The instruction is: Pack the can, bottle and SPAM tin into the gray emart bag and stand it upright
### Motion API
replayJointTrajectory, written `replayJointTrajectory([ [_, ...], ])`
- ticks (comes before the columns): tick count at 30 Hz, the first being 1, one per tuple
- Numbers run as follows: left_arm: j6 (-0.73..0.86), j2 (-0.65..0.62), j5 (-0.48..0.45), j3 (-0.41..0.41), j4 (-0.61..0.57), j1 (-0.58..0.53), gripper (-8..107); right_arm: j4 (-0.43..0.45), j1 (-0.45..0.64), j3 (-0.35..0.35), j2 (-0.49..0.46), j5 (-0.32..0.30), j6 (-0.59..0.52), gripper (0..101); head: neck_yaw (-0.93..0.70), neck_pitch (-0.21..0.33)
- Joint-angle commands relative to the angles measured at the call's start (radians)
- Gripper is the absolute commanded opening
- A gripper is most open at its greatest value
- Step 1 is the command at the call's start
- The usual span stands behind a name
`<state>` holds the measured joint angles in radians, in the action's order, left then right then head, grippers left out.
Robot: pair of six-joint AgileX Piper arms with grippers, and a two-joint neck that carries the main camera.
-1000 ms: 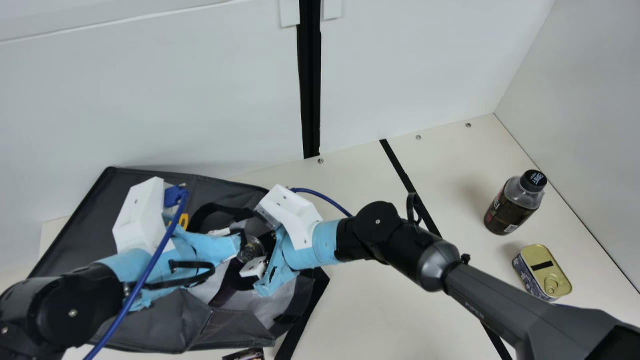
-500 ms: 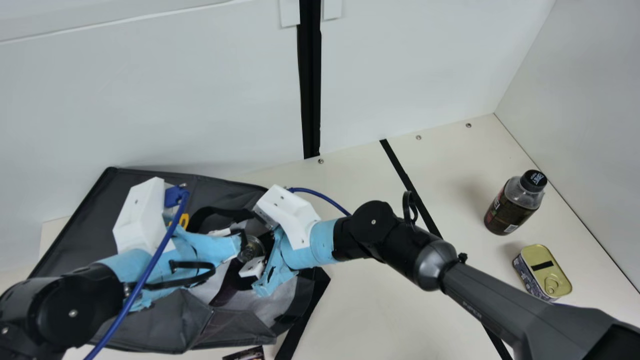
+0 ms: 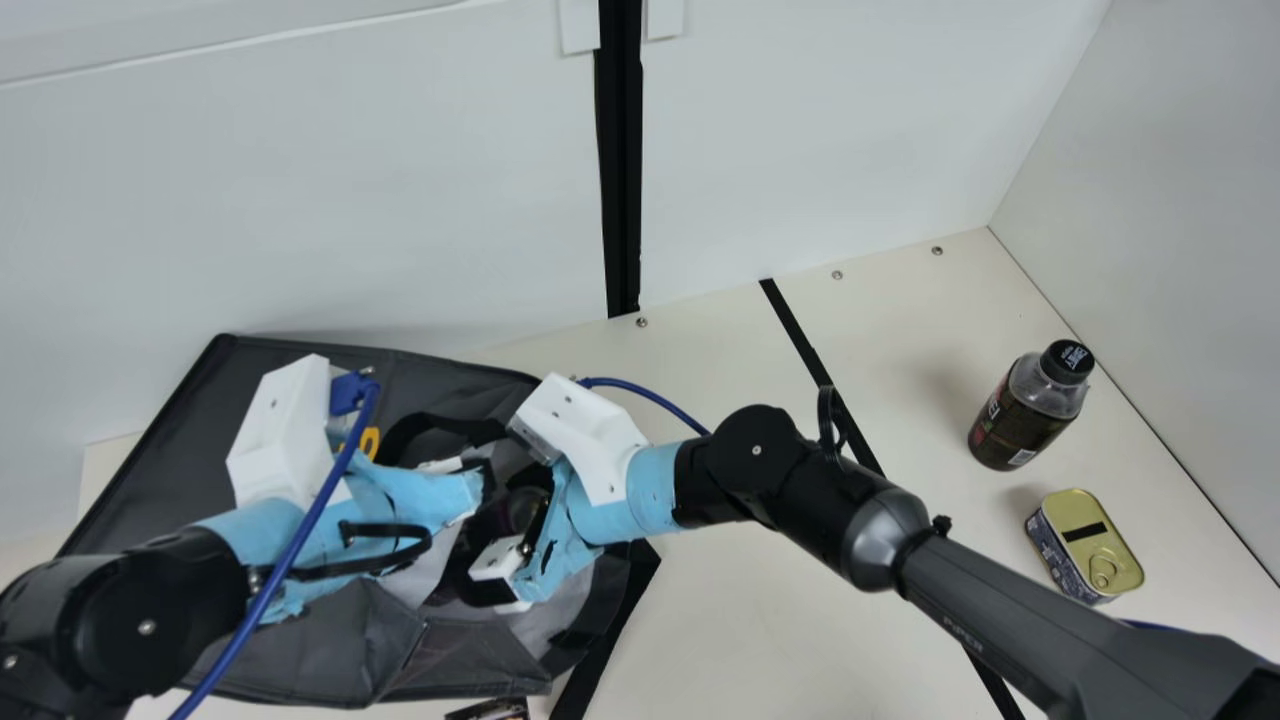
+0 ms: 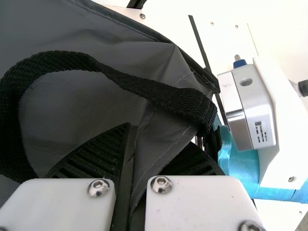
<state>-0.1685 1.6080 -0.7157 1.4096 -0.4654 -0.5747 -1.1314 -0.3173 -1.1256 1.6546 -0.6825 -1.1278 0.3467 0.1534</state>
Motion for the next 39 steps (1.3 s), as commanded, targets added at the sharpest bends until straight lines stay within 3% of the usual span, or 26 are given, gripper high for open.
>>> replayJointTrajectory([
  [1, 0.000, 0.000, 0.000, 0.000, 0.000, 0.000, -8, 0.003, 0.002, 0.004, -0.005, -0.002, 0.002, 95, 0.002, 0.021],
  [18, 0.000, 0.000, 0.000, 0.000, 0.000, 0.000, -8, 0.041, 0.069, 0.074, -0.109, -0.067, -0.005, 95, 0.002, 0.021],
  [39, 0.000, 0.000, 0.000, 0.000, 0.000, 0.000, -8, 0.109, 0.271, 0.155, -0.318, -0.282, -0.036, 95, 0.002, 0.021],
])
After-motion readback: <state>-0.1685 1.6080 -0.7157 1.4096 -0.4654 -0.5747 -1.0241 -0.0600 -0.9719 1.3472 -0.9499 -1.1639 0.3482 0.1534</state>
